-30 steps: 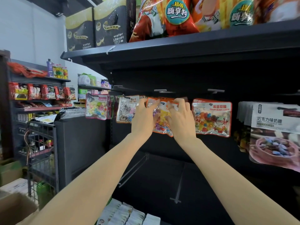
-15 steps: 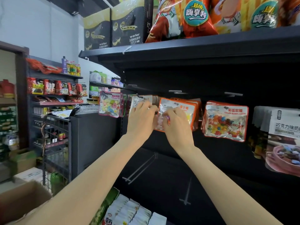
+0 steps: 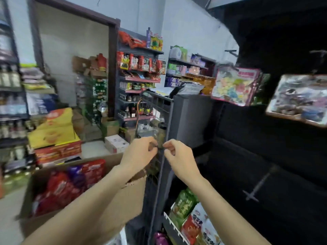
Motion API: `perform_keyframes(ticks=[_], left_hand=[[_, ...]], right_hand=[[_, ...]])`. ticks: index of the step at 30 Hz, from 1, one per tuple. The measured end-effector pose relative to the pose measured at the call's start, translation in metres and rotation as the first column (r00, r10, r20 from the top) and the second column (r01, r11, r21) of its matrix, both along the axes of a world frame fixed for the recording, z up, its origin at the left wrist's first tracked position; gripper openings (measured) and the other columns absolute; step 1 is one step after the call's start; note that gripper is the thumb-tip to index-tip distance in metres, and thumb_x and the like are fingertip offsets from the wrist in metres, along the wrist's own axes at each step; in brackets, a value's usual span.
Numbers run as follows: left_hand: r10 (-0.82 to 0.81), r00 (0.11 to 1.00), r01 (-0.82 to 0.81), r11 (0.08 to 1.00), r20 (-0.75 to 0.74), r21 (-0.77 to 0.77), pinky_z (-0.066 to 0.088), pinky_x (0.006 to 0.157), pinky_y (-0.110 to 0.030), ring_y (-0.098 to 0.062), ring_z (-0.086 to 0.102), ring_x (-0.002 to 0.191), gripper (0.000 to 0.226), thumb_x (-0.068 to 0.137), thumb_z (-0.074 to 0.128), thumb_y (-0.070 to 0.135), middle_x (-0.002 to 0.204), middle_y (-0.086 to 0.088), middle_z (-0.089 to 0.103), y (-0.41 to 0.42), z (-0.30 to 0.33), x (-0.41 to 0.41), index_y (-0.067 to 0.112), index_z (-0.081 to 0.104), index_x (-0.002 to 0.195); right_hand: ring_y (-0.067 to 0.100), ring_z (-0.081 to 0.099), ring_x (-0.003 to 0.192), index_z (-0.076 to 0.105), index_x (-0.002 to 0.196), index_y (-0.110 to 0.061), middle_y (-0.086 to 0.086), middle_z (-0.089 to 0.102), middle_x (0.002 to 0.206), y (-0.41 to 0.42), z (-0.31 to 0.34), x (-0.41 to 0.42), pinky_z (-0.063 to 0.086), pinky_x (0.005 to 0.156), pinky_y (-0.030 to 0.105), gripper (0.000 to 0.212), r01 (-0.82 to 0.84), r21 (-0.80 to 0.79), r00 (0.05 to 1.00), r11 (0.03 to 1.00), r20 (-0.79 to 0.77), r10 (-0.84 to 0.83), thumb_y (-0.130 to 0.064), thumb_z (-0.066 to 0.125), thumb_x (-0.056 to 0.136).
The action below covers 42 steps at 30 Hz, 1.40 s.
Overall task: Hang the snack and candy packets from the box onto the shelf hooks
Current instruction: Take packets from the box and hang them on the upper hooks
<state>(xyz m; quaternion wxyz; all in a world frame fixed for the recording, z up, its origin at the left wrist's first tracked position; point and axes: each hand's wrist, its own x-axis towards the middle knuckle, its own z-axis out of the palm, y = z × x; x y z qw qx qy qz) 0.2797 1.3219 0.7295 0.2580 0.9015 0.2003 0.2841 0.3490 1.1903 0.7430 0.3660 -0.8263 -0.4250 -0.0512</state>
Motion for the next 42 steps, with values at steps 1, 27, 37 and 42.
perform_keyframes(ticks=[1,27,37,42], left_hand=[[0.02,0.999,-0.02,1.0,-0.042,-0.01,0.052,0.077,-0.035,-0.02,0.064,0.089,0.013,0.087,0.06,0.02,0.091,0.001,0.067,0.024,-0.016,-0.005,0.023,0.066,0.098],[0.125,0.317,0.259,0.942,-0.94,0.213,-0.019,0.11,-0.048,-0.029,-0.015,0.144,0.094,0.077,0.063,0.058,0.159,-0.008,-0.006,0.285,-0.284,-0.086,0.038,0.006,0.149],[-0.084,0.428,0.159,0.987,-0.9,-0.016,-0.016,0.112,-0.042,-0.019,-0.004,0.146,0.061,0.075,0.046,0.077,0.155,-0.003,0.023,0.282,-0.279,-0.088,0.027,0.07,0.1],[-0.093,0.284,0.229,0.973,-0.954,-0.026,-0.019,0.111,-0.043,-0.023,-0.015,0.145,0.071,0.074,0.055,0.072,0.159,-0.004,0.004,0.279,-0.276,-0.089,0.023,0.06,0.126]], right_hand=[[0.017,0.058,0.099,0.062,0.11,-0.017,0.001,0.063,0.108,0.026,-0.016,0.0,0.047,0.087,0.034,0.022,-0.019,-0.039,0.999,0.999,-0.047,0.018,-0.015,0.05,0.092],[0.037,-0.019,0.143,-0.002,0.151,-0.033,0.018,-0.021,0.155,0.358,-0.302,0.026,0.005,0.116,0.054,0.108,-0.423,-0.9,0.811,0.105,-0.325,0.486,-0.048,0.073,0.076],[0.045,0.001,0.14,0.006,0.15,-0.024,0.023,-0.001,0.151,0.361,-0.316,0.012,0.023,0.108,0.062,0.104,-0.291,-0.949,0.814,0.124,-0.177,0.553,-0.045,0.075,0.075],[0.031,0.036,0.125,0.046,0.13,-0.009,0.016,0.038,0.132,0.357,-0.306,-0.007,0.039,0.096,0.04,0.056,-0.463,-0.868,0.624,0.176,-0.179,0.76,-0.031,0.067,0.084]])
